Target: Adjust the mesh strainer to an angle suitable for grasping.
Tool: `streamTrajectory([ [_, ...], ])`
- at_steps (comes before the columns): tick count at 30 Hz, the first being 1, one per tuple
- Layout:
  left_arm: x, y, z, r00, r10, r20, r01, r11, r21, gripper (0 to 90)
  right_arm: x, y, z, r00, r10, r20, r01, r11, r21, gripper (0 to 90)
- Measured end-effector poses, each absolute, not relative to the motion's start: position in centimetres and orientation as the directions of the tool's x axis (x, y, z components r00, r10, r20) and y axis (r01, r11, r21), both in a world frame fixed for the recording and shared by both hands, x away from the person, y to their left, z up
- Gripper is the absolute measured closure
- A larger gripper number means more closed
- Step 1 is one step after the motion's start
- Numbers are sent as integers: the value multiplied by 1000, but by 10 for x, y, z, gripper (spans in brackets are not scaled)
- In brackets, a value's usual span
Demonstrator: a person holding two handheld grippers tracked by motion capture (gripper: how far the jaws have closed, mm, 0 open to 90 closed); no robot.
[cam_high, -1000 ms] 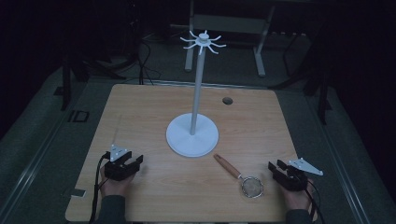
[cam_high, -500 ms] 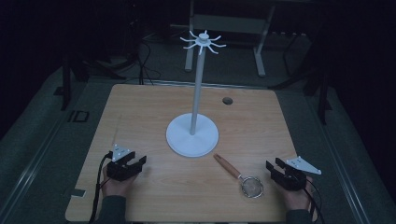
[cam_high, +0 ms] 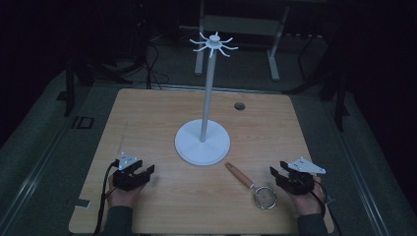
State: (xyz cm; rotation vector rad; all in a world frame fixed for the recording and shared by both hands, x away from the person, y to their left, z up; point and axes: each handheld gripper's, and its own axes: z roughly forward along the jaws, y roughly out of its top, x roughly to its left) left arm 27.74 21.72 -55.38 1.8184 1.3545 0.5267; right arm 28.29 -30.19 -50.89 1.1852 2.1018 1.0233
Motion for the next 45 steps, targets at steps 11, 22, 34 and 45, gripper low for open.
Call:
streamTrajectory([
  [11, 278, 217, -555, 342, 931, -126, 608, -117, 785, 442, 293, -293, -500, -509, 859, -58, 532, 366, 764, 510],
  [22, 278, 217, -554, 344, 931, -126, 607, -118, 786, 441, 300, -280, -497, -558, 826, -71, 543, 429, 722, 500],
  [34, 278, 217, -555, 340, 932, -126, 609, -116, 785, 440, 309, -263, -496, -611, 787, -88, 552, 503, 665, 480],
  [45, 278, 217, -555, 336, 933, -127, 610, -113, 784, 438, 314, -250, -499, -654, 752, -89, 566, 564, 601, 462],
])
